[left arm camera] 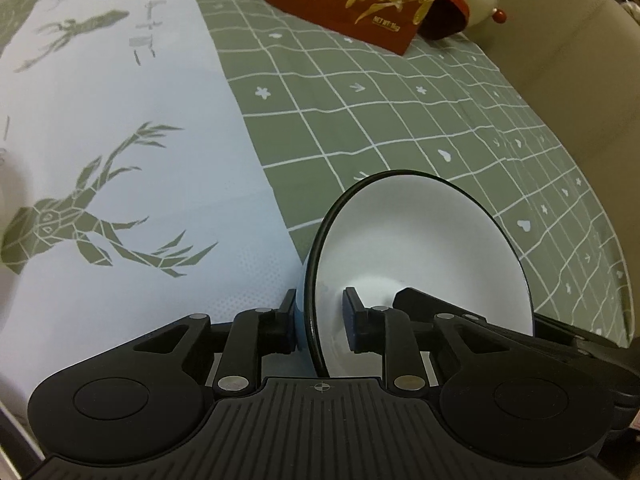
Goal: Organize plates and bowls
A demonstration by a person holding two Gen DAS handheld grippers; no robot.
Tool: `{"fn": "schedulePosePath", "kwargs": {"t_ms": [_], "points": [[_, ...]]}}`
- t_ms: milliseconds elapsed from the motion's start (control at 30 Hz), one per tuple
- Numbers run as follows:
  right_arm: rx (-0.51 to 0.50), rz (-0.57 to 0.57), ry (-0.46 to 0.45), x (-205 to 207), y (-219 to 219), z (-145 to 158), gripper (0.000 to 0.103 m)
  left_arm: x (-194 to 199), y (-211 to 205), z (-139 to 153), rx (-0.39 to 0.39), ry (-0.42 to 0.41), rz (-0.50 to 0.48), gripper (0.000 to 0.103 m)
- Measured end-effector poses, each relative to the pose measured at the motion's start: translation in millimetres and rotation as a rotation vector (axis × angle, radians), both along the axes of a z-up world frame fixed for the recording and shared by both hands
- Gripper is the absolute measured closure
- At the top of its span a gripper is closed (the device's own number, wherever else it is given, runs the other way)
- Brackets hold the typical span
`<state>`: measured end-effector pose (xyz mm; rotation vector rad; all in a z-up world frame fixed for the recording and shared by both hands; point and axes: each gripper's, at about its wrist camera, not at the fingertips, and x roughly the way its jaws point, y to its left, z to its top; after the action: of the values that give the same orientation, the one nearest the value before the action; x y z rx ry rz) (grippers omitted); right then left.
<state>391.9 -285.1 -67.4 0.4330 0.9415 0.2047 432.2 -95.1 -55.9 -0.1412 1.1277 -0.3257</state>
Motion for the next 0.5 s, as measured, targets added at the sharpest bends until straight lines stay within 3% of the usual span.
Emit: {"fn": "schedulePosePath", "kwargs": {"t_ms": [233,500], "points": [[0.019,0.005,-0.044,-11.2,-0.7,16.2,0.055,-13.7,0.9,13.8,0.038,-0.037,-0.015,0.074],[0.095,0.008,-0.131,-24.1,-0.9,53.5,0.055,-32.4,6.8,65.7,0.082,-0.157,0.004,0.074]]}}
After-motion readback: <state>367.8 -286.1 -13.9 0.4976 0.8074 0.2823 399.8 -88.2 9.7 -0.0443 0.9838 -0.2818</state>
